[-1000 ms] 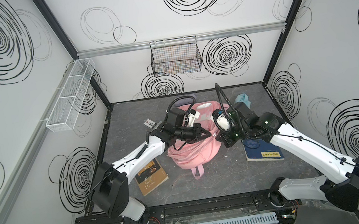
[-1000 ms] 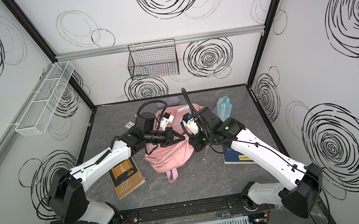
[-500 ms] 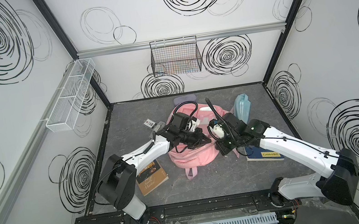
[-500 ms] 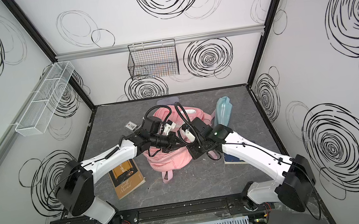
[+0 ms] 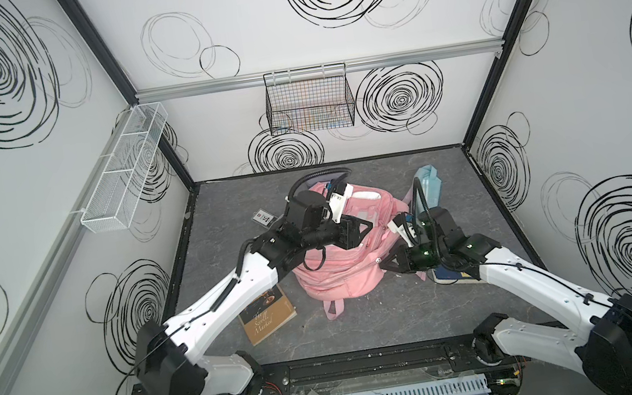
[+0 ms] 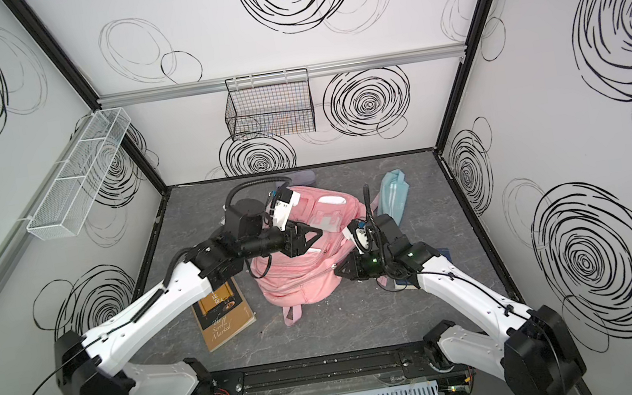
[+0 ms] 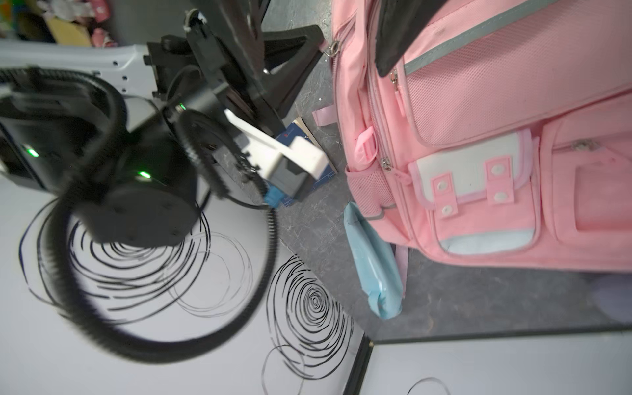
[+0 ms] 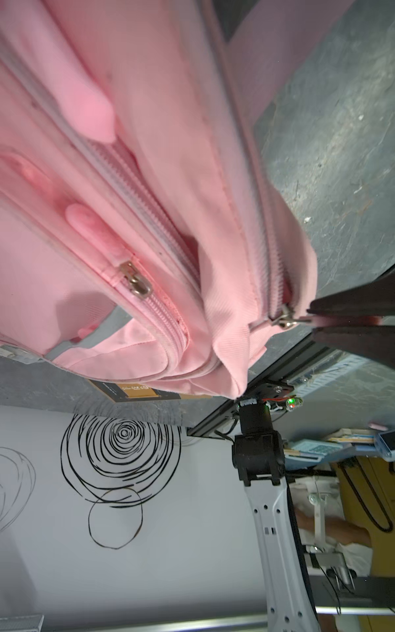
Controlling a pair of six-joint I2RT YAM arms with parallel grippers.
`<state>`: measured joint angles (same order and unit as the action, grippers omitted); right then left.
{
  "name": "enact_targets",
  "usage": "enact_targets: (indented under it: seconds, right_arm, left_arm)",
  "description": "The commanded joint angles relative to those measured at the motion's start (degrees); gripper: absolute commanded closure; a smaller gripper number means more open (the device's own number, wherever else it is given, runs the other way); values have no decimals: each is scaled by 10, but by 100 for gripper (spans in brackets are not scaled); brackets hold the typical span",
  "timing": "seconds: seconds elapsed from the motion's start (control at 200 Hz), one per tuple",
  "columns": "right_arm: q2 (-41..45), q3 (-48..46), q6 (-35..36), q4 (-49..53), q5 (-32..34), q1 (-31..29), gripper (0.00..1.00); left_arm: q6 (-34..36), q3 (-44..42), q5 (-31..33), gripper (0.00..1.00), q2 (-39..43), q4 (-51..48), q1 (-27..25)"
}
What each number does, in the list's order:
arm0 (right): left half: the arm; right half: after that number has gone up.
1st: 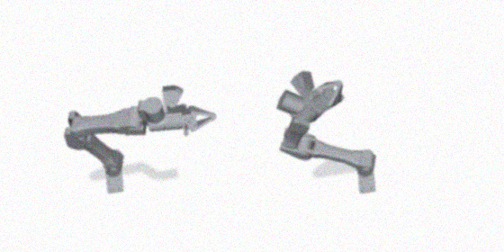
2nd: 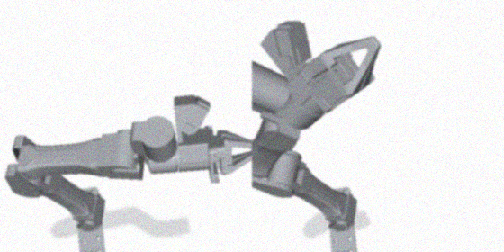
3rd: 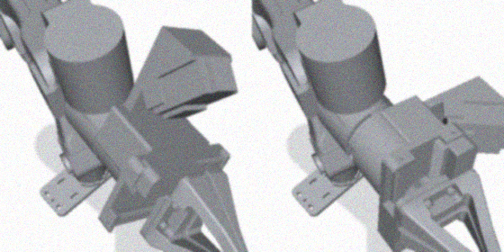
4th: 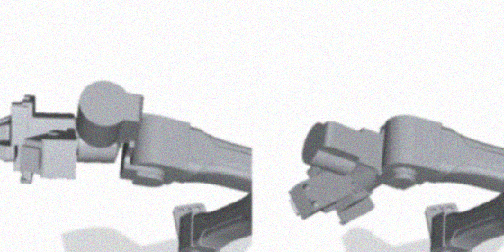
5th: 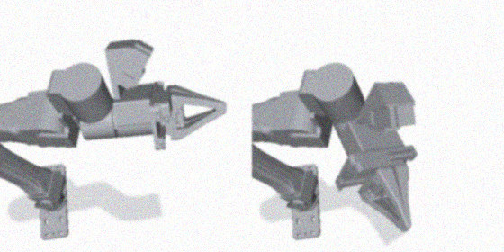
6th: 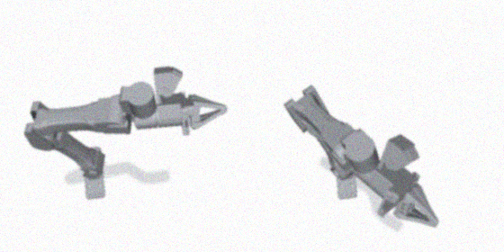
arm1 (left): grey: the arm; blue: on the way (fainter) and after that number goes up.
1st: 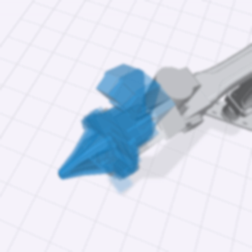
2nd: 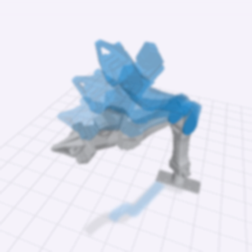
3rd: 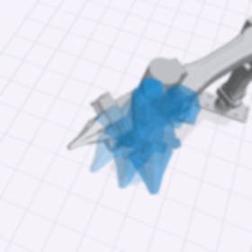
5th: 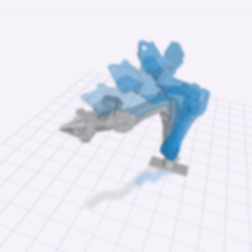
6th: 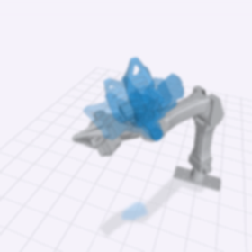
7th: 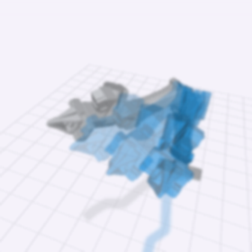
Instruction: Pack the student bag
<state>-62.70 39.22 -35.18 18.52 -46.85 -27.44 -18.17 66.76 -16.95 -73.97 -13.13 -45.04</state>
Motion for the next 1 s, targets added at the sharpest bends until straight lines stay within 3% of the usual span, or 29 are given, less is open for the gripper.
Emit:
enact_targets:
  seconds: [0.0,0.095,0.16,0.23,0.305,0.52,0.67,0.825,0.915,0.996]
  right_arm:
    - [-16,2,-31,-53,-54,3,97]
    - [-31,0,-18,-34,-44,11,94]
    - [-38,-11,-20,-49,-57,14,77]
    - [-43,-24,-24,-64,-64,17,75]
    - [-46,-38,-27,-82,-66,24,65]
    - [-50,-64,-16,-100,-70,58,63]
    - [-7,-73,5,-64,-23,121,63]
    - [53,-99,3,-106,-3,185,64]
    - [52,-96,5,-112,-7,198,64]
    - [37,-95,5,-108,-15,198,64]
  left_arm:
    - [118,-58,106,44,29,6,-32]
    - [135,-84,114,47,40,16,-50]
    - [169,-98,148,46,40,13,-83]
    - [192,-116,196,45,34,17,-119]
    - [195,-134,213,46,22,19,-139]
    - [151,-189,203,48,4,65,-158]
    - [62,-230,212,51,2,120,-189]
    - [-142,-280,235,52,-26,195,-224]
    - [-242,-289,202,52,-66,236,-233]
    - [-264,-252,214,51,-111,204,-251]
